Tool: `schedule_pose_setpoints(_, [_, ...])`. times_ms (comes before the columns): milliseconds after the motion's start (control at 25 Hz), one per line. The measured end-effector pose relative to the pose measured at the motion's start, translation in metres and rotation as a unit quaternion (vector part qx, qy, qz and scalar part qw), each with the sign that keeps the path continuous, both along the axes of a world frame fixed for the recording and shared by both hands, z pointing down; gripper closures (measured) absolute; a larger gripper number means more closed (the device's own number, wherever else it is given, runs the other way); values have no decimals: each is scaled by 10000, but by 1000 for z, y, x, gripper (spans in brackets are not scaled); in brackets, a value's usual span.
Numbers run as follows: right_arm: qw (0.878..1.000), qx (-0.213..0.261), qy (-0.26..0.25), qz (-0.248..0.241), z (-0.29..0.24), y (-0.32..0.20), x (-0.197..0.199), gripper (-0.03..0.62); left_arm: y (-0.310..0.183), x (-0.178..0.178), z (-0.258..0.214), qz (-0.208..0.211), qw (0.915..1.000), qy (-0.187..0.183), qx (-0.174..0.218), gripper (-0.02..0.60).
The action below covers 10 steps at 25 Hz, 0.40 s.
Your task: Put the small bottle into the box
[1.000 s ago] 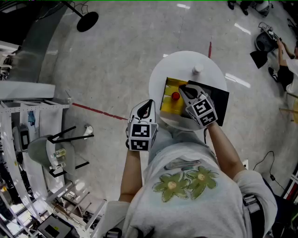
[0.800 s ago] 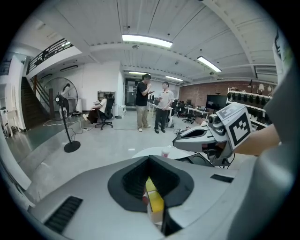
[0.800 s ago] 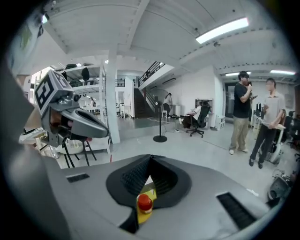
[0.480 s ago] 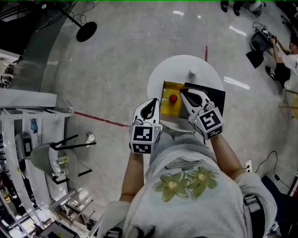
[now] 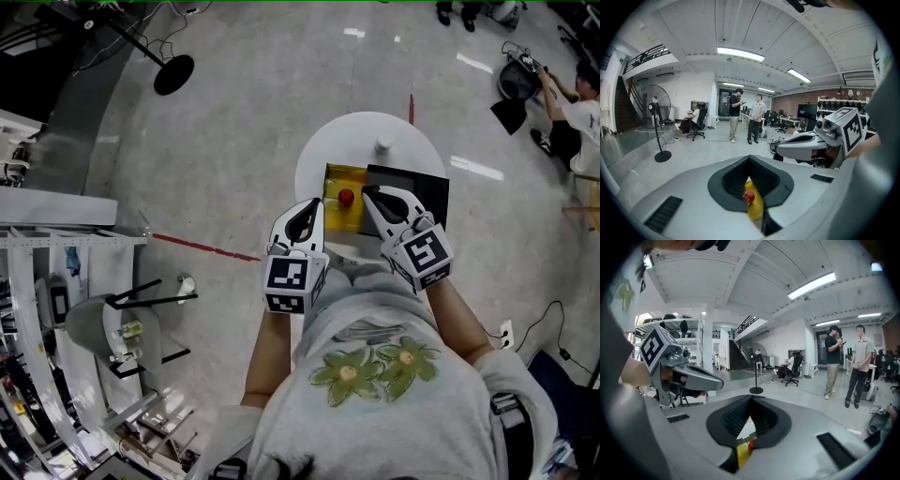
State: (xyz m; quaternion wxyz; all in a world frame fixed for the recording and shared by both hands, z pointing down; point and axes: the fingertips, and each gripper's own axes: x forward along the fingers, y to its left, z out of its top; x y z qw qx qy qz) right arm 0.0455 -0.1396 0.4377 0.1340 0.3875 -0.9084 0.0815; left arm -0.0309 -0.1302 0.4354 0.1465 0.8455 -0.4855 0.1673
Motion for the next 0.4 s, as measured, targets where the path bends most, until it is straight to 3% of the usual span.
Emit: schedule_pose_setpoints(400, [9998, 196, -37, 11, -9, 13, 3, 591, 14, 9, 0, 155, 9999, -38, 31, 580])
